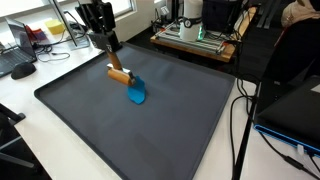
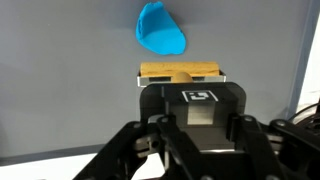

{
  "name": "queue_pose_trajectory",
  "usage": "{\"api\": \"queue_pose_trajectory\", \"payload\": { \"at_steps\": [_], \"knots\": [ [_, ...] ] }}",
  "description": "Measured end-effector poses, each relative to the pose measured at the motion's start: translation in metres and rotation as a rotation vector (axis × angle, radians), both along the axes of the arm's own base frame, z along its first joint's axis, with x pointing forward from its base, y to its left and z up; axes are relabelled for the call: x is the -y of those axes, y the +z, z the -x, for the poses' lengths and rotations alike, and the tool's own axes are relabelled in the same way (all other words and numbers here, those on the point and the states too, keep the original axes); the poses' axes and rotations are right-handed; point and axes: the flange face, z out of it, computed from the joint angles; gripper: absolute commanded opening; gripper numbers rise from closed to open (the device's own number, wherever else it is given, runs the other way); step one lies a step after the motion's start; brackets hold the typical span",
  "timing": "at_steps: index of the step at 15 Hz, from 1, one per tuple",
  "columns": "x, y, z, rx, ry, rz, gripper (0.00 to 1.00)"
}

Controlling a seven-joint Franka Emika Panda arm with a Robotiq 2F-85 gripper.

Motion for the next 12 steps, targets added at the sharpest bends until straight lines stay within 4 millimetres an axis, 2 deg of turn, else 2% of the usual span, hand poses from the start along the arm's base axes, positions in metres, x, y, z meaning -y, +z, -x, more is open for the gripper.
{"api": "queue_pose_trajectory", "payload": {
  "at_steps": [6, 12],
  "knots": [
    [0.025, 0.011, -0.004, -0.065, -0.158, 0.007, 0.22],
    [0.057, 0.004, -0.014, -0.107, -0.385, 0.019, 0.22]
  ]
}}
